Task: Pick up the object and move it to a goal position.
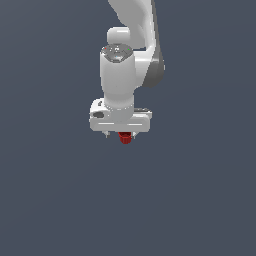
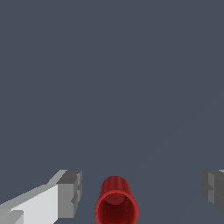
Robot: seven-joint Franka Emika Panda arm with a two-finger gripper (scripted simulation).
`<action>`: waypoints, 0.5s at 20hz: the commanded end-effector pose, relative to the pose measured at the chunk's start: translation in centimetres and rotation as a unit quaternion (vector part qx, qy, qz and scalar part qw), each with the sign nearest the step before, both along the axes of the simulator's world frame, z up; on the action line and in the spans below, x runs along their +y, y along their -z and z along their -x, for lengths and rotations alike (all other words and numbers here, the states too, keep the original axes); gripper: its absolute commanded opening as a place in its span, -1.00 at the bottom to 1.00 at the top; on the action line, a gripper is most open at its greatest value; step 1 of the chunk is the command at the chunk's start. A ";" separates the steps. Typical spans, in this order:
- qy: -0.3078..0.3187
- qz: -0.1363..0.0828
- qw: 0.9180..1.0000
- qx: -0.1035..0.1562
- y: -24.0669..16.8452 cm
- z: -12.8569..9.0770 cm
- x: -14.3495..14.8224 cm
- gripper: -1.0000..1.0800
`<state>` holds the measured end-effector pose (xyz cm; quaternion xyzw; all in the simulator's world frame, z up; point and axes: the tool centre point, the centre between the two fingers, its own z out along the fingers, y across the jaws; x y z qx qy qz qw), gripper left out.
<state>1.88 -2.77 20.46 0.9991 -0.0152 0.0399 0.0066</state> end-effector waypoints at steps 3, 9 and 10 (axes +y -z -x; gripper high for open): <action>-0.004 0.000 1.000 0.004 1.1 0.8 0.1 0.92; -0.016 -0.002 1.000 0.012 3.6 3.1 0.5 0.92; -0.018 -0.002 1.000 0.014 4.1 3.6 0.6 0.92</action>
